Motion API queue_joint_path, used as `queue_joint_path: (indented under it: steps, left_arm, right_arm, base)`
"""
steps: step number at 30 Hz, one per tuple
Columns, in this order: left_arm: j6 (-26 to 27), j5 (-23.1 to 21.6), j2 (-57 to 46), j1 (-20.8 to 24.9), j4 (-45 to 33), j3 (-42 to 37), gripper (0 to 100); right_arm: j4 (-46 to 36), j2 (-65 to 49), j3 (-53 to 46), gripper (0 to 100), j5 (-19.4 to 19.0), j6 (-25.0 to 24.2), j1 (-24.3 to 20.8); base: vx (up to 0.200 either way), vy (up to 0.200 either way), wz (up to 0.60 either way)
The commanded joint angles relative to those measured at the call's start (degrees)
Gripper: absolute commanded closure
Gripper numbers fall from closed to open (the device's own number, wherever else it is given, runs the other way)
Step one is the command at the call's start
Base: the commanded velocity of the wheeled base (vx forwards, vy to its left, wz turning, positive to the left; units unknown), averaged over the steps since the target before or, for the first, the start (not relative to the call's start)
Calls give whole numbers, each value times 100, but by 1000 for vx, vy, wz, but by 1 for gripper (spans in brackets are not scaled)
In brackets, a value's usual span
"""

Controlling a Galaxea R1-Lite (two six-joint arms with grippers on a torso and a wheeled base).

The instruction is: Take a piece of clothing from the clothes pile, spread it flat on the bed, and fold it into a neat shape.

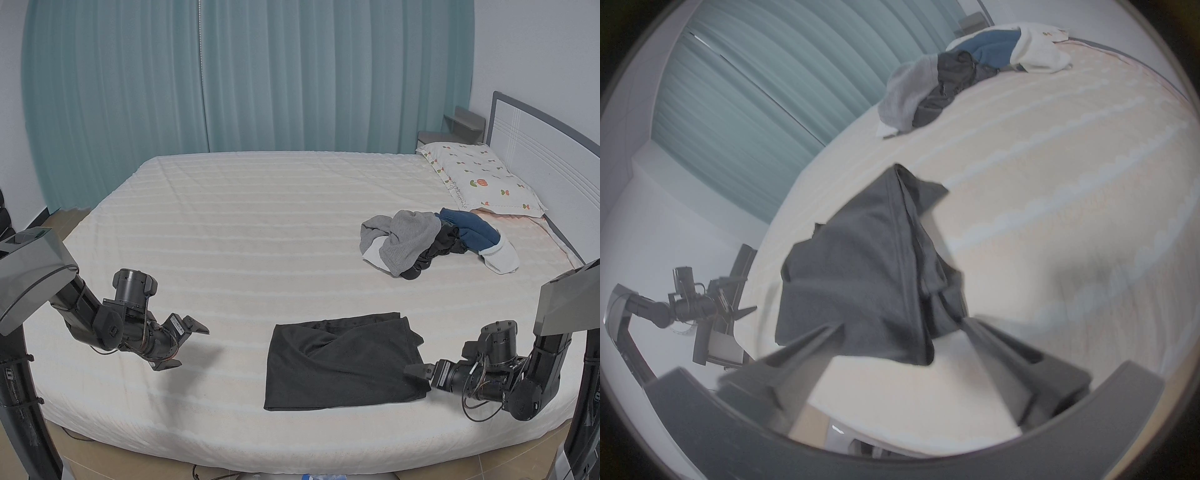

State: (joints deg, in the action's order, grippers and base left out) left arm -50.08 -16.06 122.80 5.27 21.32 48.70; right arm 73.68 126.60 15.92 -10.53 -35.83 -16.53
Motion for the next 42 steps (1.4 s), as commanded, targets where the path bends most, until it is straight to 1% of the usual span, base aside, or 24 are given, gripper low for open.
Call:
queue_joint_path:
  steps: [1,4,7,8,10,11,12,14,15,16,20,22,23,31,32,37,42]
  left_arm:
    - [-2,6,8,1,-5,-10,0]
    - [-2,6,8,1,-5,-10,0]
    - [-2,6,8,1,-5,-10,0]
    - [-2,6,8,1,-5,-19,0]
    - [-2,6,8,1,-5,-19,0]
    - [-2,6,8,1,-5,-19,0]
    - [-2,15,8,1,-5,-19,0]
    - [-2,15,8,1,-5,-27,0]
    - [-2,15,8,1,-5,-27,0]
    - [-2,15,8,1,-5,-27,0]
    - [-2,23,8,1,-5,-27,0]
    - [-2,23,8,1,4,-27,0]
    - [-2,23,8,1,4,-27,0]
    - [-2,32,8,9,-5,-27,0]
    - [-2,32,8,9,4,-27,0]
    - [-2,32,8,9,4,-27,0]
    - [7,32,8,9,12,-45,0]
  right_arm:
    - [-73,-74,614,0,7,-240,229]
    - [-205,-30,1001,0,60,-311,282]
    - [-592,-74,1449,0,122,-302,396]
    - [-952,-39,1765,0,122,-302,414]
    - [-952,-39,1765,0,122,-302,414]
    - [-1365,119,2240,0,139,-328,431]
    - [-1523,269,2521,0,148,-328,440]
    - [-1585,357,2688,0,148,-328,440]
    - [-1761,524,2978,0,148,-328,423]
    - [-1761,524,2978,0,148,-328,423]
    - [-2314,902,3681,0,148,-337,361]
    - [-2341,919,3717,0,139,-337,361]
    - [-2455,1069,3980,0,130,-346,361]
    - [-2464,1385,4323,0,122,-372,352]
    - [-2464,1411,4367,100,130,-407,352]
    - [-2464,1534,4578,100,148,-618,361]
    - [-2437,1447,4551,100,139,-645,484]
  base:
    - [0,0,0]
    - [0,0,0]
    - [0,0,0]
    - [0,0,0]
    - [0,0,0]
    - [0,0,0]
    - [0,0,0]
    - [0,0,0]
    - [0,0,0]
    - [0,0,0]
    - [0,0,0]
    - [0,0,0]
    - [0,0,0]
    - [0,0,0]
    - [0,0,0]
    - [0,0,0]
    - [0,0,0]
